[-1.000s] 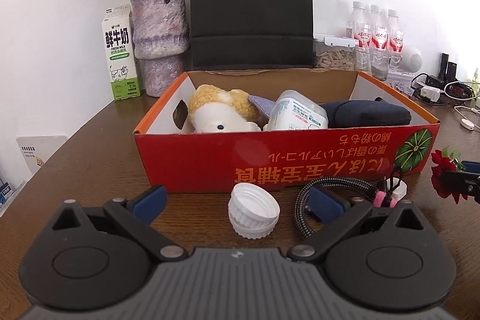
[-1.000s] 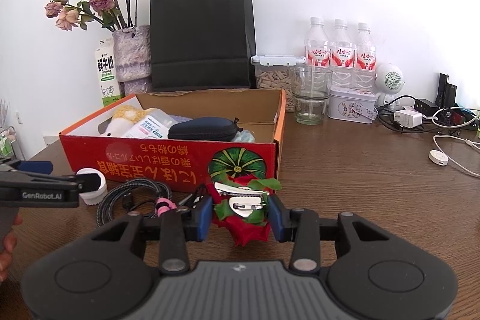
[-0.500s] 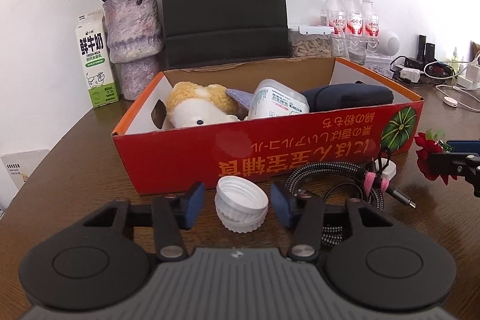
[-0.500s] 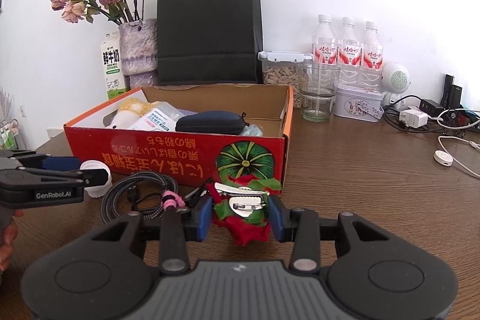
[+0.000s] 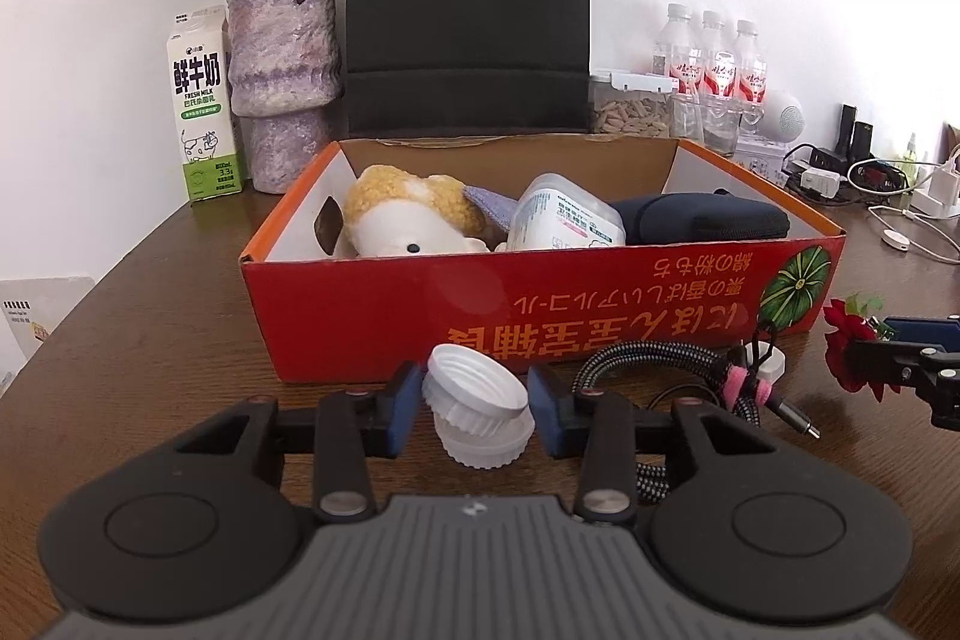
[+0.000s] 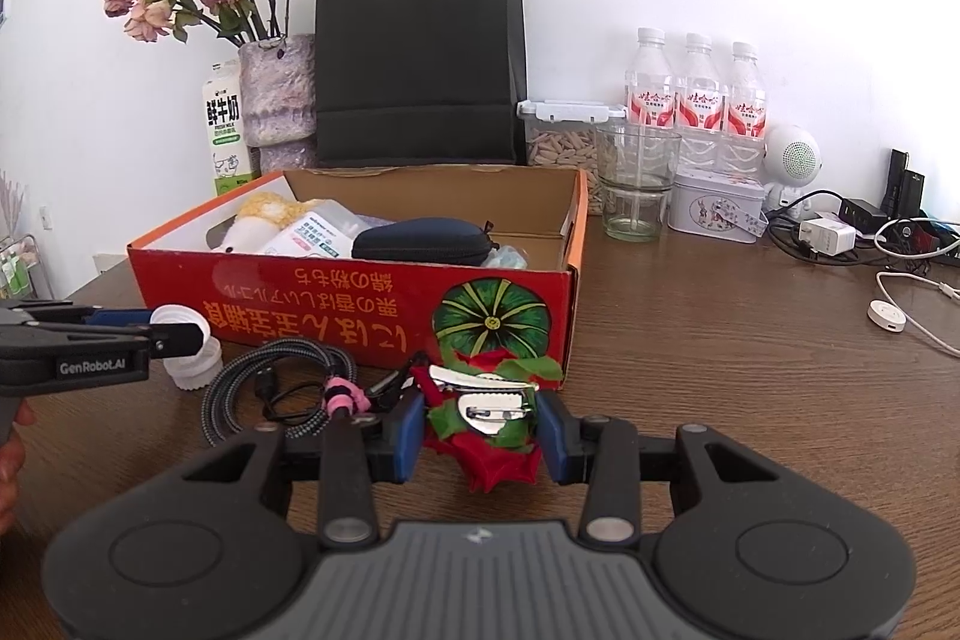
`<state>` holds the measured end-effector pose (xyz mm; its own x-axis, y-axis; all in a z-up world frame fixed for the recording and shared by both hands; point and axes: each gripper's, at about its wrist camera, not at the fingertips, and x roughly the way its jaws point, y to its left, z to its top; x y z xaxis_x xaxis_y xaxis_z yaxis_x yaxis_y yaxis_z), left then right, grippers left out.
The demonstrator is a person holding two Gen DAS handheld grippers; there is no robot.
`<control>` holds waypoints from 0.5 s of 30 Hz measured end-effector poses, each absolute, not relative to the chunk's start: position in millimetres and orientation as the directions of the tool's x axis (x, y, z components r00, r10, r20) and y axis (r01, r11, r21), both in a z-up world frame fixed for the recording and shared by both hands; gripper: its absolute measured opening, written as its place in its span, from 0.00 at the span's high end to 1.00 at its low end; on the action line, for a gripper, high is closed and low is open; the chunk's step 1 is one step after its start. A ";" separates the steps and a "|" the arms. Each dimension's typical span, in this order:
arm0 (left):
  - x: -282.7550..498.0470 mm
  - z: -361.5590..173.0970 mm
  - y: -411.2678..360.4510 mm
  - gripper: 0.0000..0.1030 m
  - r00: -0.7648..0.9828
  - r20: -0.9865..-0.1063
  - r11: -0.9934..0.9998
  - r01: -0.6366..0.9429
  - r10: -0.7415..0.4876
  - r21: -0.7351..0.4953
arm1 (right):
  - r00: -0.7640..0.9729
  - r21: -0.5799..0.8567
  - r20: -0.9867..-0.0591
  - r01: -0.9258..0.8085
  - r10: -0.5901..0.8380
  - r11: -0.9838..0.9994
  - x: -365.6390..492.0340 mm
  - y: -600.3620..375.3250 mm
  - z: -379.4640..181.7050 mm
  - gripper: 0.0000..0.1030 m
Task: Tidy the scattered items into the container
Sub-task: 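Grasp the top white bottle cap from the stacked caps with the left gripper, then carry the white cap and red rose ornament over the box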
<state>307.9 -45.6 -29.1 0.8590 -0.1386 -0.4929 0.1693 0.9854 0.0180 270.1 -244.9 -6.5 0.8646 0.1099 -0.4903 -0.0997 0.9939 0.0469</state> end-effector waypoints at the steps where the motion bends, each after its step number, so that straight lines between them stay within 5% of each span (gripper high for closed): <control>1: 307.1 -28.8 -45.6 0.61 0.861 -0.490 0.985 0.169 -0.139 0.017 | 0.865 0.046 -0.490 -0.100 0.110 0.994 270.3 -245.1 -6.5 0.63; 15: 269.0 -3.6 -41.2 0.61 0.904 -0.389 0.984 0.173 -0.175 -0.040 | 0.900 0.031 -0.417 -0.122 0.124 0.992 248.9 -236.6 9.8 0.63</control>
<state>269.0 -41.2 -3.6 0.9043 -0.1750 -0.3893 0.1734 0.9841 -0.0395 248.9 -236.6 9.8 0.9003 0.1237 -0.4173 -0.1220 0.9920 0.0310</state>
